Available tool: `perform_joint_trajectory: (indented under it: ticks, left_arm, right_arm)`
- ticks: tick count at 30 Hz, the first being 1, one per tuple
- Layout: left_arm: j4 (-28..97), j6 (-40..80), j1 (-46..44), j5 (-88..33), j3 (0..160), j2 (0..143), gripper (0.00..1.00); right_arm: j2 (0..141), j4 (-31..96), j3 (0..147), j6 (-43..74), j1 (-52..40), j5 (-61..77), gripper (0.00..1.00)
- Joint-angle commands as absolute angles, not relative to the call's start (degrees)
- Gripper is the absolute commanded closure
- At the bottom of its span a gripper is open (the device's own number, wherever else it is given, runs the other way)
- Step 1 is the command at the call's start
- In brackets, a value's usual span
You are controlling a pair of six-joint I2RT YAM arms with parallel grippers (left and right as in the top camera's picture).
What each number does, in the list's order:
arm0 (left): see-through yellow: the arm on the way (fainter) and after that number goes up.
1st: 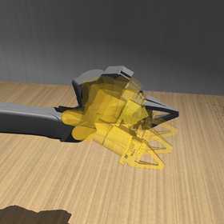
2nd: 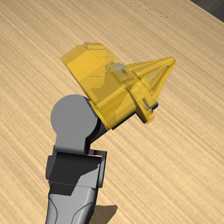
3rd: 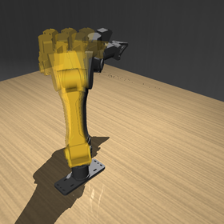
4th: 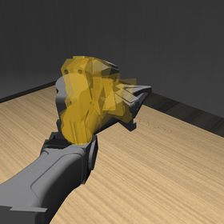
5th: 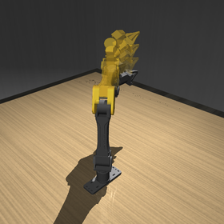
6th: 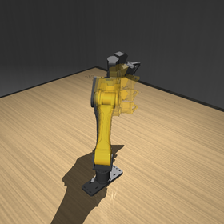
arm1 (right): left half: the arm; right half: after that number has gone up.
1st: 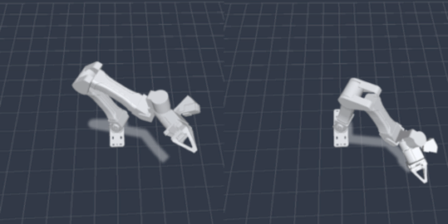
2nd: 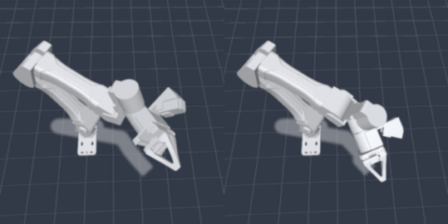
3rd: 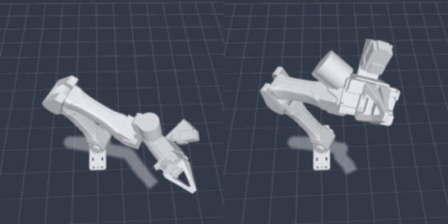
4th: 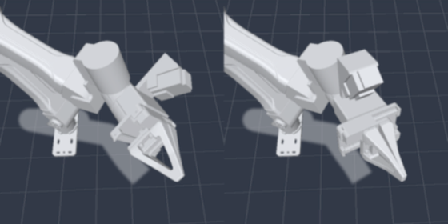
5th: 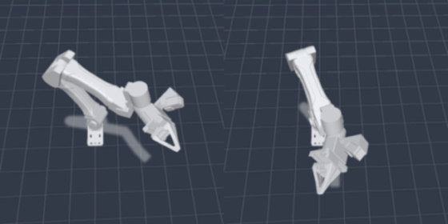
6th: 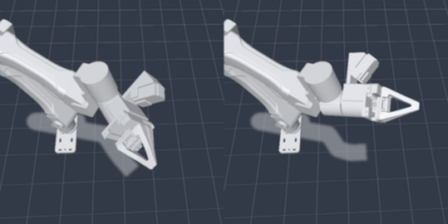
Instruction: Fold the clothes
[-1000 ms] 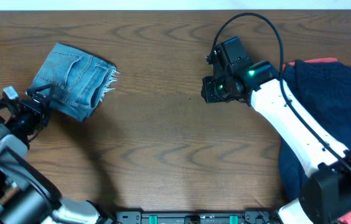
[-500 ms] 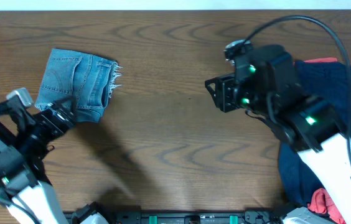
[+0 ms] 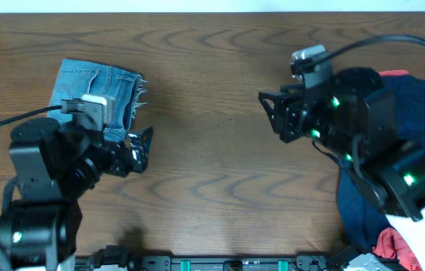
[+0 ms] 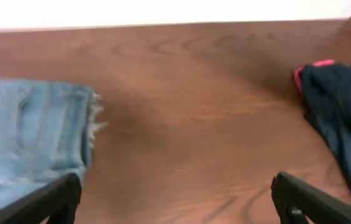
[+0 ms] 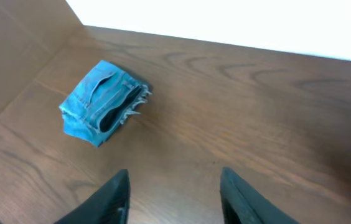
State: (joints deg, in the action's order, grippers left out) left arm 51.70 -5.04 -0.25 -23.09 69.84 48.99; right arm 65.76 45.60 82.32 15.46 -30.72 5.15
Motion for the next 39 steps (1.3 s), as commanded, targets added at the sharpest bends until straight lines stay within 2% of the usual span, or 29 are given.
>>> perform_joint_trajectory:
  ticks: [1, 2, 10, 26, 31, 36, 39]
  left_arm:
    - [55.37, -7.44, -5.37, -7.14, 73.67, 48.27, 0.02]
    - [56.66, -7.44, -6.26, -5.08, 73.63, 48.05, 0.02]
    - [64.12, -7.46, -6.83, -2.09, 73.01, 48.97, 0.02]
    - [64.34, -7.49, -6.83, -2.09, 72.99, 49.01, 0.02]
    - [64.34, -7.46, -6.83, -2.09, 72.99, 49.04, 0.02]
    - [64.34, -7.49, -6.83, -2.09, 72.99, 49.01, 0.02]
    - [64.34, -7.46, -6.83, -2.09, 72.99, 49.04, 0.02]
  right_arm:
    - [61.91, 45.91, 82.5, 14.04, -31.42, 0.38, 0.36]
    - [61.45, 45.98, 82.5, 14.04, -31.4, 0.12, 0.01]
    - [60.71, 49.95, 82.5, 14.06, -31.35, 0.03, 0.01]
    - [60.14, 62.74, 81.97, 12.78, -30.72, -2.63, 0.01]
    - [52.82, 48.8, 73.1, 11.31, -24.53, -7.44, 0.01]
    - [42.26, 31.03, 55.75, 11.31, -15.33, -5.02, 0.01]
    - [35.79, 26.04, 46.37, 11.29, -12.38, -4.93, 0.01]
